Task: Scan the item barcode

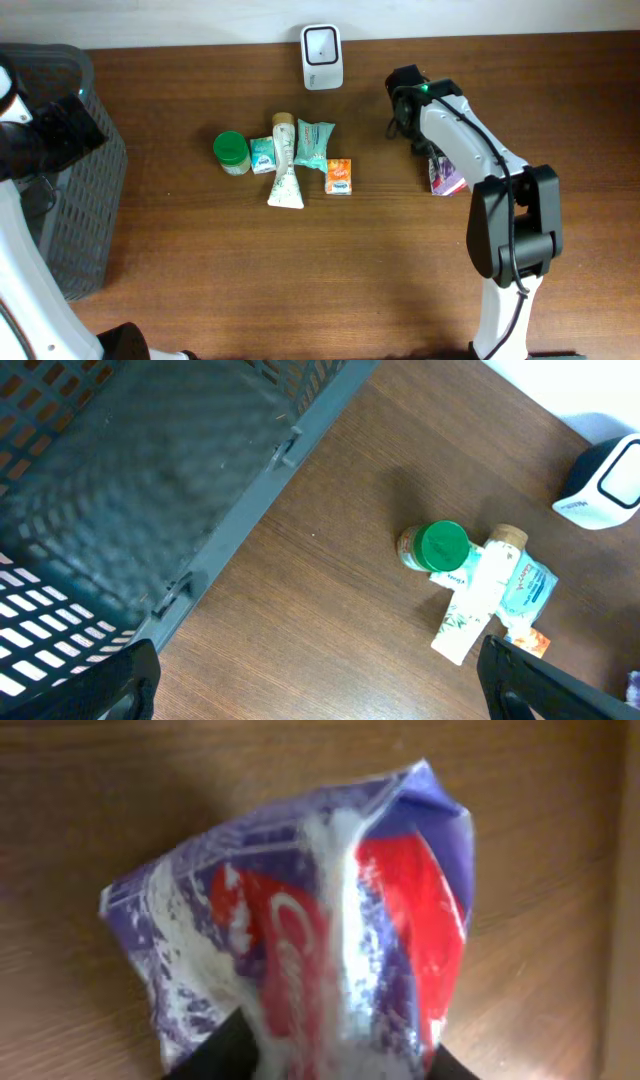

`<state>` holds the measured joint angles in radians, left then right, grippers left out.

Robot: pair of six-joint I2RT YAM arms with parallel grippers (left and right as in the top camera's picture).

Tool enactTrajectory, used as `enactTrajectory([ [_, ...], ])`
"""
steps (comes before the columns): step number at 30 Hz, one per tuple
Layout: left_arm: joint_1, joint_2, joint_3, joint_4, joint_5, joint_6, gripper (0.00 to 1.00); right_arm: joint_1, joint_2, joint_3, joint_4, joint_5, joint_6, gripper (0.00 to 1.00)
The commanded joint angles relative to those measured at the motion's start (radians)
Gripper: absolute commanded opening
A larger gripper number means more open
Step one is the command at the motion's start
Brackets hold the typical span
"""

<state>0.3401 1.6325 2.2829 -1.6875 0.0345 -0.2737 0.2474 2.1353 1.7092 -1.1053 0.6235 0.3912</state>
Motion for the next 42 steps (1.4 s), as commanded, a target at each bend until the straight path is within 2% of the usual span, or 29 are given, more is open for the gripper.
enactTrajectory([
  [1,0.005,-0.01,0.002,-0.001,0.004,-0.006,0.99,0.046,-0.003,0.031,0.001,-0.179,0.007,0.46],
  [2,0.005,-0.01,0.002,0.0,0.004,-0.006,0.99,0.076,-0.003,0.056,0.001,-0.222,0.006,0.56],
  [3,0.005,-0.01,0.002,-0.001,0.004,-0.006,0.99,0.124,-0.003,0.094,-0.003,-0.232,0.006,0.82],
  [5,0.005,-0.01,0.002,-0.001,0.004,-0.006,0.99,0.188,-0.003,0.15,-0.017,-0.232,0.006,1.0],
  [9,0.005,-0.01,0.002,0.0,0.004,-0.006,0.99,0.254,-0.003,0.26,-0.044,-0.248,0.006,0.99],
  [11,0.005,-0.01,0.002,-0.001,0.004,-0.006,0.99,0.227,-0.003,0.293,-0.073,-0.293,0.006,0.99],
  [14,0.005,-0.01,0.002,-0.001,0.004,-0.006,0.99,0.083,-0.005,0.306,-0.089,-0.472,-0.004,0.99],
  [16,0.005,-0.01,0.002,-0.001,0.004,-0.006,0.99,-0.064,-0.005,0.306,-0.095,-0.861,-0.187,0.98],
  [18,0.005,-0.01,0.002,0.0,0.004,-0.006,0.99,-0.184,-0.004,0.305,-0.145,-1.1,-0.315,0.99],
  [22,0.005,-0.01,0.002,0.0,0.004,-0.006,0.99,-0.338,-0.002,0.235,-0.2,-1.111,-0.423,0.99],
  [24,0.005,-0.01,0.002,-0.001,0.004,-0.006,0.99,-0.359,-0.002,0.091,-0.105,-1.192,-0.466,1.0],
  [28,0.005,-0.01,0.002,-0.001,0.004,-0.006,0.99,-0.338,-0.002,-0.151,0.158,-1.339,-0.457,0.83],
  [30,0.005,-0.01,0.002,0.0,0.004,-0.006,0.99,-0.32,-0.002,-0.235,0.269,-1.339,-0.399,0.76],
  [31,0.005,-0.01,0.002,-0.001,0.004,-0.006,0.99,-0.308,-0.002,-0.27,0.329,-1.339,-0.364,0.69],
  [33,0.005,-0.01,0.002,-0.001,0.004,-0.006,0.99,-0.28,-0.002,-0.288,0.382,-1.339,-0.315,0.33],
  [34,0.005,-0.01,0.002,-0.001,0.004,-0.006,0.99,-0.267,-0.003,-0.285,0.398,-1.345,-0.273,0.23],
  [35,0.005,-0.01,0.002,0.0,0.004,-0.006,0.99,-0.258,-0.003,-0.263,0.415,-1.388,-0.208,0.07],
  [36,0.005,-0.01,0.002,-0.001,0.004,-0.006,0.99,-0.254,-0.003,-0.23,0.418,-1.437,-0.172,0.04],
  [39,0.005,-0.01,0.002,0.0,0.004,-0.006,0.99,-0.24,-0.003,-0.024,0.452,-1.503,-0.029,0.04],
  [40,0.005,-0.01,0.002,-0.001,0.004,-0.006,0.99,-0.229,-0.003,0.016,0.515,-1.502,0.033,0.04],
  [41,0.005,-0.01,0.002,0.0,0.004,-0.006,0.99,-0.214,-0.003,0.031,0.676,-1.49,0.181,0.04],
  [42,0.005,-0.01,0.002,0.0,0.004,-0.006,0.99,-0.207,-0.003,0.031,0.757,-1.447,0.275,0.04],
])
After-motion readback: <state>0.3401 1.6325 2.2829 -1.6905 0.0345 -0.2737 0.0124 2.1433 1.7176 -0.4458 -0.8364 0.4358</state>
